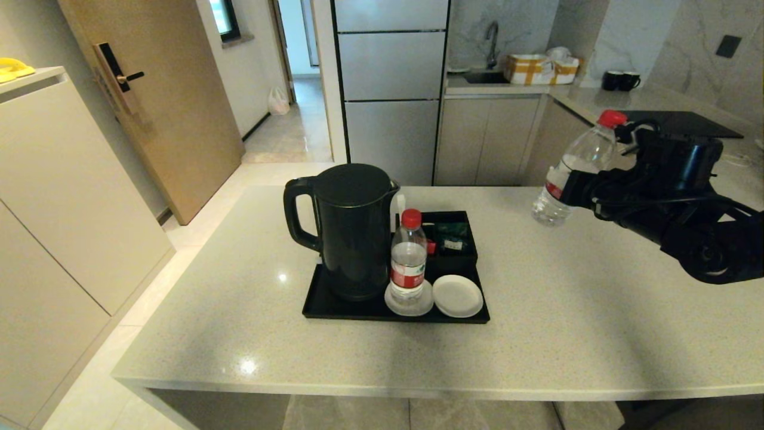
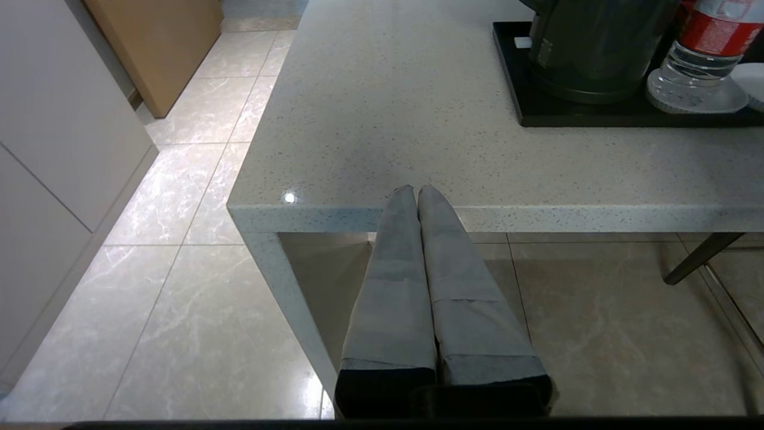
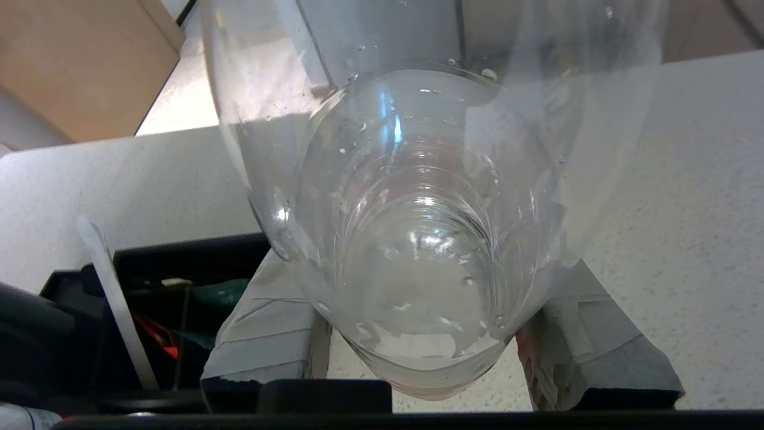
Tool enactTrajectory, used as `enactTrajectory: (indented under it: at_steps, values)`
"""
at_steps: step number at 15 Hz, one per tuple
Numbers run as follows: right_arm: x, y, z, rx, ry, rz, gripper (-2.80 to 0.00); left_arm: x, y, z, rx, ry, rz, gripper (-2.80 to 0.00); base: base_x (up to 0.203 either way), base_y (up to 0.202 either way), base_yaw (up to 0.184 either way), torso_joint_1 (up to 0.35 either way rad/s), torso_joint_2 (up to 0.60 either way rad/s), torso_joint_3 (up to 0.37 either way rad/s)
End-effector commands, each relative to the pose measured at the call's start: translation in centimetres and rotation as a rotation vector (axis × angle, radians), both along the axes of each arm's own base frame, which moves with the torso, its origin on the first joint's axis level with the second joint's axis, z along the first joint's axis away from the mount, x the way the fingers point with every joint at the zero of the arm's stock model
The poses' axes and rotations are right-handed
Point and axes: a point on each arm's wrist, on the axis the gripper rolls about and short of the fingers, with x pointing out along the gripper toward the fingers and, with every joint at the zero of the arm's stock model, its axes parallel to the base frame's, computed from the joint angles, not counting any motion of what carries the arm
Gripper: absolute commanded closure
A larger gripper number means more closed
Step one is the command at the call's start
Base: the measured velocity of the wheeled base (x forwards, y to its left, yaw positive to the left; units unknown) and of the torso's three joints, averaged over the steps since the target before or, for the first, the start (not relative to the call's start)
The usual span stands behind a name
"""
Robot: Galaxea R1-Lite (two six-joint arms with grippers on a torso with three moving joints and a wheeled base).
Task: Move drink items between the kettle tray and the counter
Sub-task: Place it on the right
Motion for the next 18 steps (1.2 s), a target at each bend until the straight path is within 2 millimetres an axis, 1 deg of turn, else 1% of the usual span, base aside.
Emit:
enactTrajectory:
  at_steps: [1,10,18]
  values:
    - [0.16,0.04,-0.28,0.0,0.005,0.001,0.0,0.01,0.0,0.03,0.002,-0.002,0.001,0.0,0.0,0.0,0.0,0.0,0.0,0.0]
    - [0.23,0.05,-0.4,0.0,0.007,0.004,0.0,0.02,0.0,0.02,-0.004,-0.003,0.003,0.0,0.0,-0.008,-0.001,0.001,0.0,0.0]
    - [0.25,0.06,-0.55,0.0,0.013,0.007,0.0,0.02,0.0,0.02,-0.006,-0.003,0.003,0.0,0.0,-0.183,0.0,0.003,0.0,0.002]
